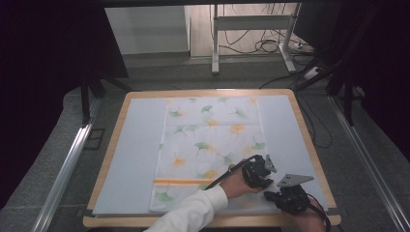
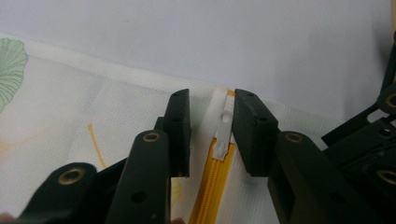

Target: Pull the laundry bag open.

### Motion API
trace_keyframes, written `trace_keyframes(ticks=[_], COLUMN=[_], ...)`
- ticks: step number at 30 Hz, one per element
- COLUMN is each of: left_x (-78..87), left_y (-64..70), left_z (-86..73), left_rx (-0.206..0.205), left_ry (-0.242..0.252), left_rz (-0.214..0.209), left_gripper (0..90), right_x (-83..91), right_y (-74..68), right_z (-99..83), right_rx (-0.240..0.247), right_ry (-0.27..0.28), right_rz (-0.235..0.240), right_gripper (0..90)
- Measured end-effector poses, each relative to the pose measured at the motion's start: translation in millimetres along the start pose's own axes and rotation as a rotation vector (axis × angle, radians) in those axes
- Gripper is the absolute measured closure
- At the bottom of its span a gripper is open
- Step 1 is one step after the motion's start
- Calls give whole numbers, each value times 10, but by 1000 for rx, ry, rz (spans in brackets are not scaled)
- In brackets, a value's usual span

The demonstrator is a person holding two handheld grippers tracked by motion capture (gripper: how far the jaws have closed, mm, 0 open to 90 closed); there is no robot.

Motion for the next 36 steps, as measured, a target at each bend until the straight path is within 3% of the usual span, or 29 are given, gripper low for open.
trace_keyframes(ticks=[4, 11, 22, 36], left_x=[10, -18, 3, 26], left_y=[-36, -30, -25, 71], left_z=[0, 7, -28, -20], left_rx=[4, 10, 66, 27], left_ry=[0, -1, 10, 19], left_rz=[10, 7, -15, -50], left_gripper=[750, 768, 773, 889], right_x=[0, -1, -1, -2], right_y=[-1, 4, 6, 4], right_z=[0, -1, -1, 1], right_rx=[-1, -1, 5, 8], right_ry=[0, 1, 2, 2], right_rz=[1, 3, 1, 3], right_gripper=[888, 888, 888, 888])
Point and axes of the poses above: each handheld gripper's, and its own axes: x roughly backward along the jaws, z roughly out of its top, y roughly to its right, the point moved 6 cm from there along -x, roughly forward along the jaws, and after that the axes turned 12 degrees about x, right-handed, at the moved point
